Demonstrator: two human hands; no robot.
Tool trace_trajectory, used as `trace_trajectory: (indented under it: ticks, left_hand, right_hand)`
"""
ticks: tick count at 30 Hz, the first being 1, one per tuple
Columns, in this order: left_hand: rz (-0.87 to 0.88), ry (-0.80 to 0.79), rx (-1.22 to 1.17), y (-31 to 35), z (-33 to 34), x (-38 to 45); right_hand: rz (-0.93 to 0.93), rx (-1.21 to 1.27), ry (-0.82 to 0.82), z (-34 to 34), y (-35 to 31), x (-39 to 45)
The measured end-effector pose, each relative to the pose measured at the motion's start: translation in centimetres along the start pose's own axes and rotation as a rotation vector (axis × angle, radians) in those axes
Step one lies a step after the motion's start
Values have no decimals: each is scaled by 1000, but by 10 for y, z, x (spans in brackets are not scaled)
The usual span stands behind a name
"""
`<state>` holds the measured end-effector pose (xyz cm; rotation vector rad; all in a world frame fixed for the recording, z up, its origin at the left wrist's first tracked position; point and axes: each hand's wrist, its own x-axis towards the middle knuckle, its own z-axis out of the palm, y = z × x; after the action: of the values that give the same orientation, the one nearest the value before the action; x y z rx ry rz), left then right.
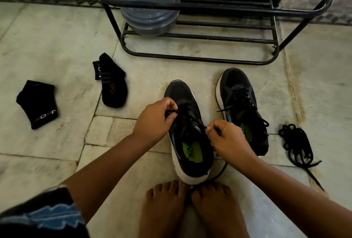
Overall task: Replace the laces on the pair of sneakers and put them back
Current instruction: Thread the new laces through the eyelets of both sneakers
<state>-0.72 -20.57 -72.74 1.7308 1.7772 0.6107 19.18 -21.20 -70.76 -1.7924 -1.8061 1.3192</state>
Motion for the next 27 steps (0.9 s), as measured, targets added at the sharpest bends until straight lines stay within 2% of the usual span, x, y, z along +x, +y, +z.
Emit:
trace_trajectory:
  ticks: [4, 9, 12, 16, 20, 24, 27]
  left_hand:
    - [-105, 4, -153, 10, -2, -2]
    - [-385, -69, -567, 24, -9, -2]
    - [-427, -99, -646, 27, -15, -3]
    - [-446, -90, -601, 24, -18, -4]
    - [-361, -35, -447, 14, -15, -8]
    - [-257, 0, -374, 8, -22, -8]
    - [-215, 37, -376, 5, -26, -9]
  right_hand:
    - [-31, -102, -20, -1, 2, -1]
    - [-25, -195, -23, 3, 4, -3]
    - [-1, -188, -25, 4, 4, -4]
    - [-2, -201, -17, 5, 4, -7]
    - [-35, -240, 2, 6, 5, -9]
    - [-178, -370, 118, 7, -1, -14]
    - [-398, -429, 241, 5, -10, -14]
